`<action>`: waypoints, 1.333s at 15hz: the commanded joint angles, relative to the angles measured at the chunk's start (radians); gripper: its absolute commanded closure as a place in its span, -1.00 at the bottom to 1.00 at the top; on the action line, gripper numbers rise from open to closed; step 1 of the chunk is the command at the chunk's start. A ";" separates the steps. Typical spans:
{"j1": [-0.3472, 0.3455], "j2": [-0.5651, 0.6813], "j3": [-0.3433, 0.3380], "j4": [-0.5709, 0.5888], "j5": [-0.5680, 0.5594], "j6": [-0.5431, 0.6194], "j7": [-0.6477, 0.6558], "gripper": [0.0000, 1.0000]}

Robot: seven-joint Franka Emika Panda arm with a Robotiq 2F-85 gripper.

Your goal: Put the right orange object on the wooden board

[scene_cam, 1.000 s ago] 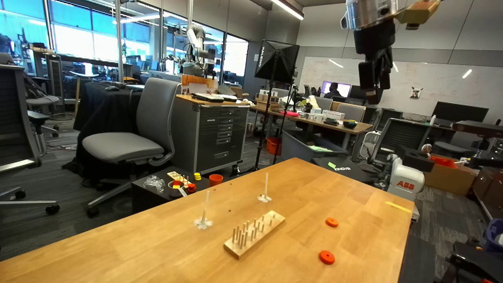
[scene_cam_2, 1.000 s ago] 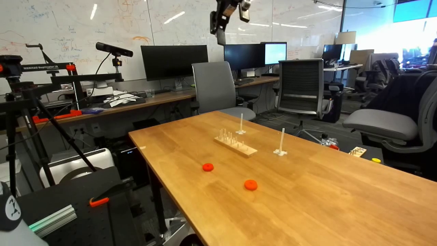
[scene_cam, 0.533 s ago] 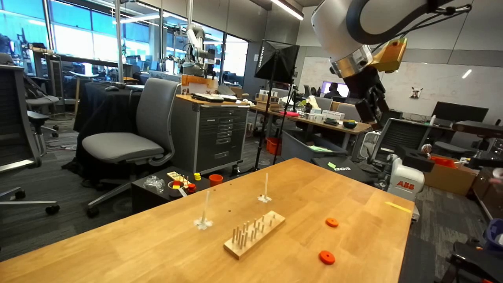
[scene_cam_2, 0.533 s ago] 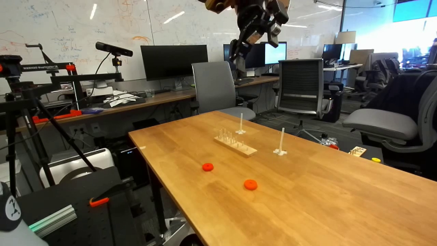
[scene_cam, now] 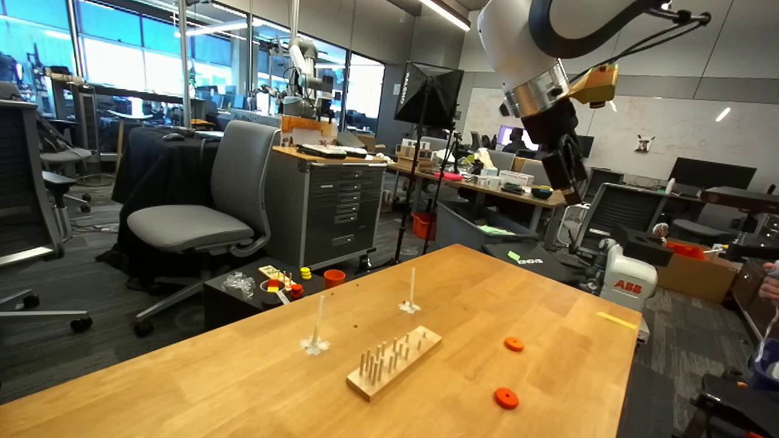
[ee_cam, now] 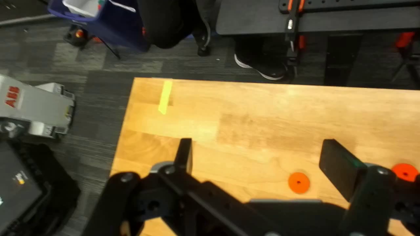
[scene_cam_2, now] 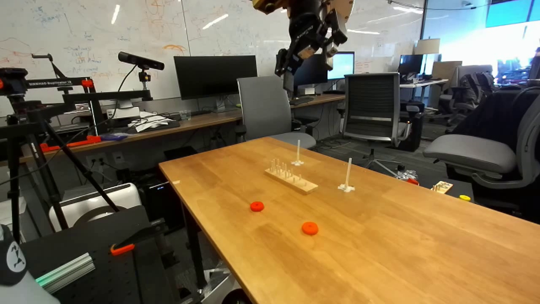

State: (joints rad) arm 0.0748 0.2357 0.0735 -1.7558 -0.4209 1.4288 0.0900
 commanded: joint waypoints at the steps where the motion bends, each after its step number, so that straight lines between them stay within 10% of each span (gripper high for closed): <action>1: -0.031 0.114 -0.007 0.057 0.141 0.131 -0.088 -1.00; 8: -0.144 0.436 -0.006 0.173 0.448 0.404 -0.241 -1.00; 20: -0.087 0.486 -0.063 0.098 0.361 0.555 -0.158 -1.00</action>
State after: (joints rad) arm -0.0418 0.7007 0.0435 -1.6364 -0.0289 1.9240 -0.1084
